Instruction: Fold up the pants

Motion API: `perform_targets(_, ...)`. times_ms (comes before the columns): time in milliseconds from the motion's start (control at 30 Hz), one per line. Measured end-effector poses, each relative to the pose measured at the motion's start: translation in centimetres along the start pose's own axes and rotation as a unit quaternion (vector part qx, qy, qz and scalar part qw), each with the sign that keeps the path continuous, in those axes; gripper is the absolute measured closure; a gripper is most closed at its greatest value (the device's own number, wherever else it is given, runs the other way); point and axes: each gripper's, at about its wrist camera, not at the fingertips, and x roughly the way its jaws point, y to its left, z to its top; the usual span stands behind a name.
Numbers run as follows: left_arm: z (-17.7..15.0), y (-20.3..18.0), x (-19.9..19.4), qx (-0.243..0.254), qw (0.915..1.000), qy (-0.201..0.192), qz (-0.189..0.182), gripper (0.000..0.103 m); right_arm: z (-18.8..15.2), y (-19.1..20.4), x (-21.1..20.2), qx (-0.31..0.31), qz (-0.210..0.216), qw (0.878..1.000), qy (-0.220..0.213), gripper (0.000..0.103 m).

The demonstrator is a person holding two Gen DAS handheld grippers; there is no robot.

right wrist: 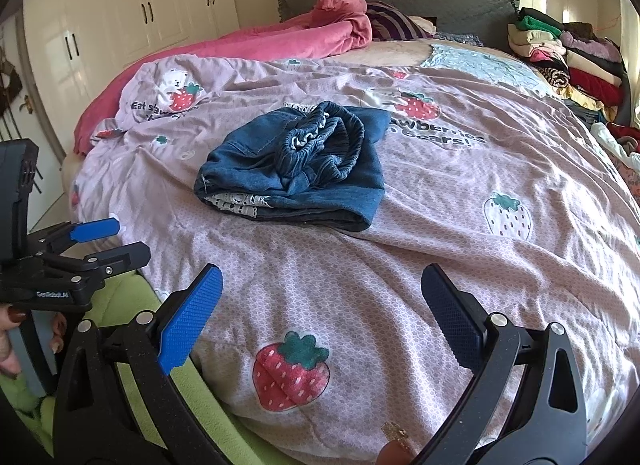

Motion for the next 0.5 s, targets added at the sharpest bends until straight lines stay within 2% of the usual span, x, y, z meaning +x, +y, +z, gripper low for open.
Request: perform_targets(500, -0.11, -0.08, -0.23, -0.001, 1.0000, 0.000, -0.002, 0.004, 0.33, -0.20, -0.46, 0.001, -0.004, 1.000, -0.002, 0.009)
